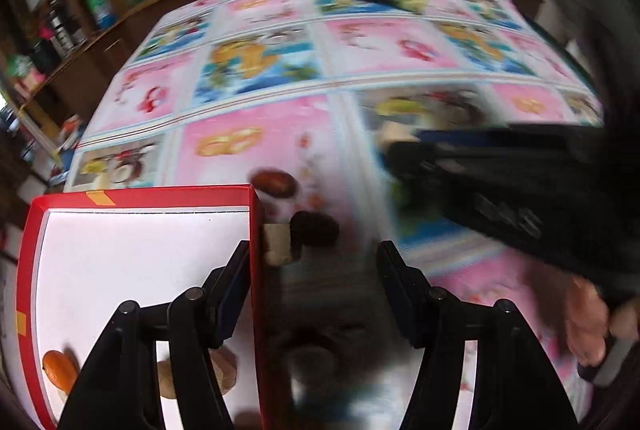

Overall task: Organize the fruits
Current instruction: 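Grasp a round beige pastry with the right gripper, then grasp a beige pastry beside the dates with the left gripper while the right gripper holds its pastry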

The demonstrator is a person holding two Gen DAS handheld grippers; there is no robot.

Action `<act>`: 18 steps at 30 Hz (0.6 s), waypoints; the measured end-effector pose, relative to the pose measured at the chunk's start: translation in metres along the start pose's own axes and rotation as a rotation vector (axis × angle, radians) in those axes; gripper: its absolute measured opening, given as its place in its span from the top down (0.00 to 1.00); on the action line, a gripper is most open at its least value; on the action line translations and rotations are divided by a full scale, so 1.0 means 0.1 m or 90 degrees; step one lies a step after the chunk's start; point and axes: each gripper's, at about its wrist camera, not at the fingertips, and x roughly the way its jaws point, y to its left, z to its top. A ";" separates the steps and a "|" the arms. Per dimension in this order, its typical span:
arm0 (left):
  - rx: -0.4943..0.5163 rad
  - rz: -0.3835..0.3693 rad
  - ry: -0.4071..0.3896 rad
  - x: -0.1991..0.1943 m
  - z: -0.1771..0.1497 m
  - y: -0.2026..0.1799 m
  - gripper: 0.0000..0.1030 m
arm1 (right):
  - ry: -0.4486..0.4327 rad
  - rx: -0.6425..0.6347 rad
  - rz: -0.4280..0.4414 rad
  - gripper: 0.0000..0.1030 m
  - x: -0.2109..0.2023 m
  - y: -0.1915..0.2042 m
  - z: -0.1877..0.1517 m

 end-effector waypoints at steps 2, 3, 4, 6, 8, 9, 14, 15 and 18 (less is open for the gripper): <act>0.014 0.022 -0.004 0.02 -0.02 0.00 0.38 | 0.002 0.013 0.006 0.78 -0.01 -0.04 0.01; 0.010 0.028 -0.010 0.02 -0.03 0.05 0.35 | 0.001 0.018 0.005 0.78 -0.01 -0.05 0.01; -0.018 0.020 0.002 0.03 -0.02 0.15 0.35 | 0.001 0.021 0.006 0.78 -0.01 -0.07 0.01; -0.055 0.036 0.010 0.05 0.00 0.32 0.36 | 0.001 0.027 0.009 0.78 -0.01 -0.08 0.02; -0.070 0.051 0.012 0.08 0.01 0.47 0.36 | 0.000 0.024 0.005 0.78 -0.01 -0.07 0.01; -0.072 0.063 0.011 0.08 0.01 0.54 0.35 | 0.000 0.022 0.004 0.78 -0.02 -0.06 0.01; -0.070 0.088 0.008 0.07 -0.03 0.67 0.36 | 0.000 0.021 0.006 0.78 -0.02 -0.06 0.01; -0.061 0.085 0.001 0.04 -0.05 0.64 0.36 | 0.001 0.018 0.006 0.78 -0.02 -0.06 0.01; -0.025 0.050 -0.019 -0.05 -0.10 0.50 0.36 | 0.008 0.006 0.013 0.78 -0.02 -0.06 0.01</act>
